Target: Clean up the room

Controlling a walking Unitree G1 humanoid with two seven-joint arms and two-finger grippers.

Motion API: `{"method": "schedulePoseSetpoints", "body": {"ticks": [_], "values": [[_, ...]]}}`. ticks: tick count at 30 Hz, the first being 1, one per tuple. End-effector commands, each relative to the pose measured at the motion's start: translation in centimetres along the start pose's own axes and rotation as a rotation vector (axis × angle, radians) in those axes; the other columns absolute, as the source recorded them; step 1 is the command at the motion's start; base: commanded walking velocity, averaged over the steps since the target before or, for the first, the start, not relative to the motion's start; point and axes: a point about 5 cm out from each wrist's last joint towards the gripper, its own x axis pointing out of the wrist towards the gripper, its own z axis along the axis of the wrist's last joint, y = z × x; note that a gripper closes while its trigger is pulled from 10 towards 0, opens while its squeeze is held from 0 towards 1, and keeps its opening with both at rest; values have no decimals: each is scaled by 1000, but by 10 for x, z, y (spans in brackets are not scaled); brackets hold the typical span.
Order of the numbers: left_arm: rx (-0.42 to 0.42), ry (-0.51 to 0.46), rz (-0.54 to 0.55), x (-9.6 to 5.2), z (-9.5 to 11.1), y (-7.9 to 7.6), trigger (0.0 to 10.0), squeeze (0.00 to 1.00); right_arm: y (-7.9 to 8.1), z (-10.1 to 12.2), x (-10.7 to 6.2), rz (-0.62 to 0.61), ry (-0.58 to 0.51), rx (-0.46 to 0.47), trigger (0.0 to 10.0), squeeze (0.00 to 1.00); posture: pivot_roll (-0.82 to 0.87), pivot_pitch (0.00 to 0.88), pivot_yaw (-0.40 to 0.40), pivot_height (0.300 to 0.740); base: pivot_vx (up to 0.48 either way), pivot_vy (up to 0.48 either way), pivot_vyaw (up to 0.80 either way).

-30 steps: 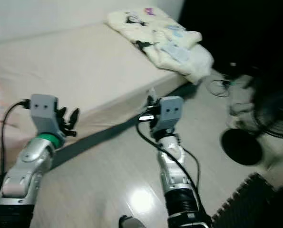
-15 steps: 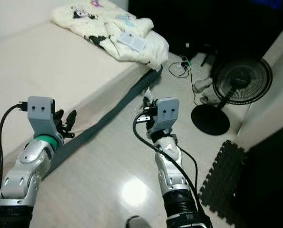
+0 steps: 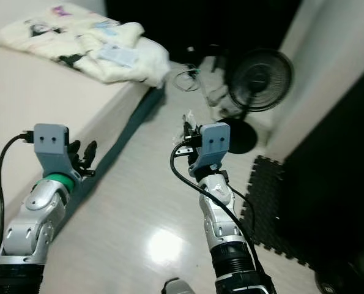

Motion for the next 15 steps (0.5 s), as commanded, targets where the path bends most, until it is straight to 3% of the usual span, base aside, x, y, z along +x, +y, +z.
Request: {"method": "schedulePoseSetpoints", "body": {"ticks": [1,15], "values": [[6,21,20,-2,-6,6,10000,0,6,-5,-2,11,19,10,10000,0,-57,32,45,740,0,0,-788],[6,22,21,-3,-6,6,10000,0,6,-5,-3,10,23,8,10000,0,-58,35,44,740,0,0,-788]]}}
